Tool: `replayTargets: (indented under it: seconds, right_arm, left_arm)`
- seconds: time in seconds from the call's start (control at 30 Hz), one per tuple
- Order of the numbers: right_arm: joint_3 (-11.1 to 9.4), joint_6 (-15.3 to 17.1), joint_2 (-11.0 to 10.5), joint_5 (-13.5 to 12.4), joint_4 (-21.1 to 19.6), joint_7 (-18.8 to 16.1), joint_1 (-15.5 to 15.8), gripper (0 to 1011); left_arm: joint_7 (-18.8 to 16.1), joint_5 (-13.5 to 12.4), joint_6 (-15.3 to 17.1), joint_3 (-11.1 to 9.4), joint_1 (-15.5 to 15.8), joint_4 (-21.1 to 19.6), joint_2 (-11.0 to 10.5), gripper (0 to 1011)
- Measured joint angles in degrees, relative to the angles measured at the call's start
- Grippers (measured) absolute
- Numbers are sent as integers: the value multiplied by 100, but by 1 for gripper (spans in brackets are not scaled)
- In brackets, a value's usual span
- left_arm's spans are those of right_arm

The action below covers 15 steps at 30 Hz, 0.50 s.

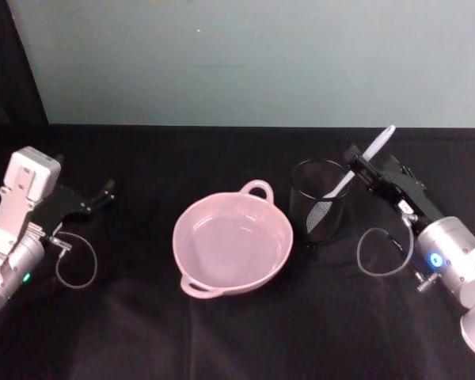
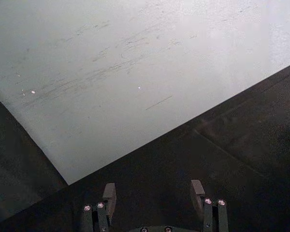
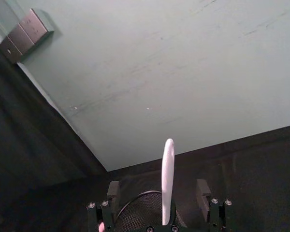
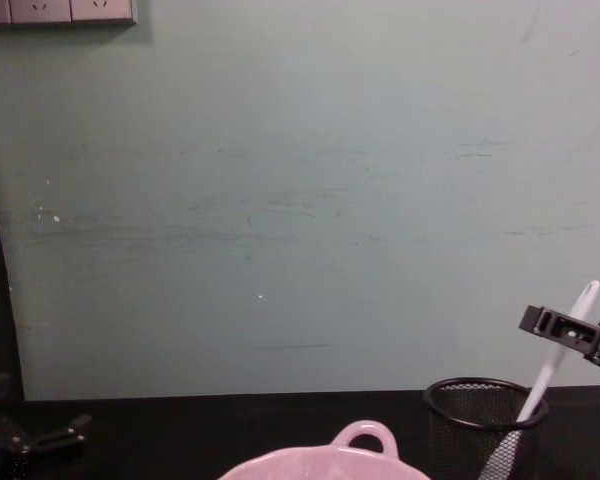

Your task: Use the one hand to pick up the spoon and stir the clear water in the bowl.

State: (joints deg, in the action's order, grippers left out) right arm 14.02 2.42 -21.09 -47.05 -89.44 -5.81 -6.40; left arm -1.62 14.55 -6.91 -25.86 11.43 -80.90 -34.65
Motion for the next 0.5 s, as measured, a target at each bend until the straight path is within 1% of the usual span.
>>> replayTargets:
  seconds: [0.17,0.37,0.5]
  right_arm:
    - [19,96,83,185,28,120,-99,1004]
    - [-18,113,181,269,143,116,-180,1004]
    - [-81,111,250,288,244,30,-239,1004]
  left_arm:
    - [0,0,0,0,0,0,0,1011]
    - [0,0,0,0,0,0,0,1011]
    - [0,0,0,0,0,0,0,1011]
